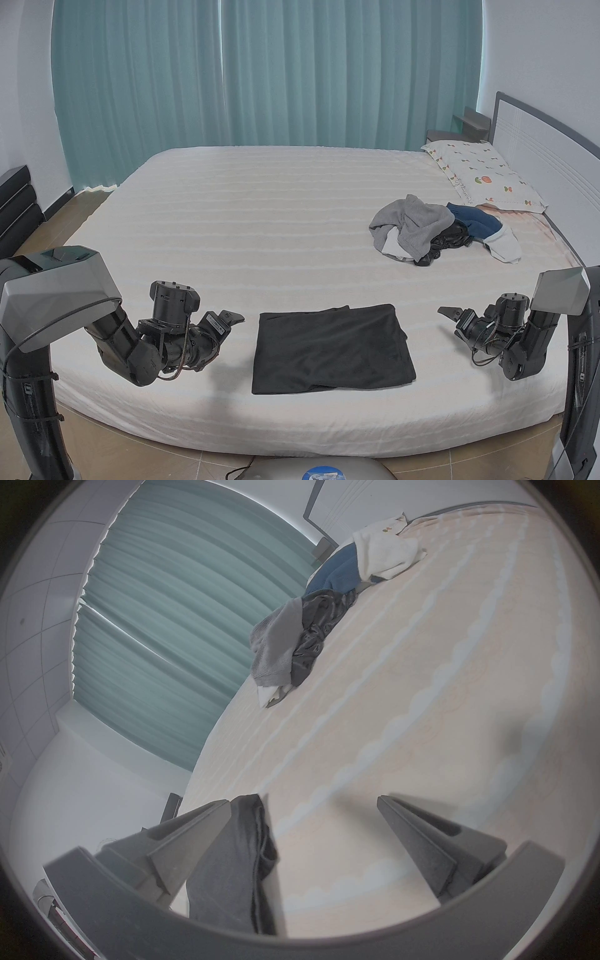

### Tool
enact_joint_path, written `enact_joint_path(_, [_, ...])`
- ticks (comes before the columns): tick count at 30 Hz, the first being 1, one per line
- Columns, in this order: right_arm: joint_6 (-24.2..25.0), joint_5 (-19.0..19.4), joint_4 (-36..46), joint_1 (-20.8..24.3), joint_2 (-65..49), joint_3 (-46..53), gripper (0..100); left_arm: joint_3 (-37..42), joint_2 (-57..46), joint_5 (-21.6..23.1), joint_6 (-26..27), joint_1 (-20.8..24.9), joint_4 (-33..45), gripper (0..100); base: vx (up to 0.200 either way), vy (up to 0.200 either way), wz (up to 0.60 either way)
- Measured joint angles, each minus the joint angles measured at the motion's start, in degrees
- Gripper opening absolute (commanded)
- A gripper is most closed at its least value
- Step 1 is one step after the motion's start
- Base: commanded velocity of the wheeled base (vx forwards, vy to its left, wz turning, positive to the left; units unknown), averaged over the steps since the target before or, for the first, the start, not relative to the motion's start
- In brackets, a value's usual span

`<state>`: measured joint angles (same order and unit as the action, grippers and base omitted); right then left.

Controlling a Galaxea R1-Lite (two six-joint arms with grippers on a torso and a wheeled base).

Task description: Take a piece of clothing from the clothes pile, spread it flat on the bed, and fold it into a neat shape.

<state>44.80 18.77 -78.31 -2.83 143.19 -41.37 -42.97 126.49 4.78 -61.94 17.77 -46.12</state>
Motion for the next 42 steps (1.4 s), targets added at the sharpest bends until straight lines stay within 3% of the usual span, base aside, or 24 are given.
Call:
enact_joint_path(8, [0.5, -0.1, -2.6, 0.1, 0.1, 0.6, 100, 0.2, 0.7, -0.1, 1.2, 0.0, -0.3, 100, 0.0, 0.0, 0.0])
enact_joint_path(16, [0.4, -0.1, -4.3, 0.2, 0.9, 1.6, 100, 0.0, 2.7, -2.4, 8.5, 0.4, -1.2, 100, 0.0, 0.0, 0.0])
enact_joint_path(26, [0.4, -0.1, -4.4, 0.3, 1.1, 1.7, 100, 1.5, 9.2, -4.0, 20.4, 1.0, -19.2, 100, 0.0, 0.0, 0.0])
enact_joint_path(35, [0.2, -0.1, -4.5, 0.4, 1.2, 1.9, 100, 1.7, 13.1, 1.9, 22.8, 1.6, -21.7, 100, 0.0, 0.0, 0.0])
enact_joint_path(42, [0.1, -0.2, -4.4, 0.5, 1.5, 1.7, 100, 1.1, 14.0, 2.3, 23.3, 2.1, -21.7, 100, 0.0, 0.0, 0.0])
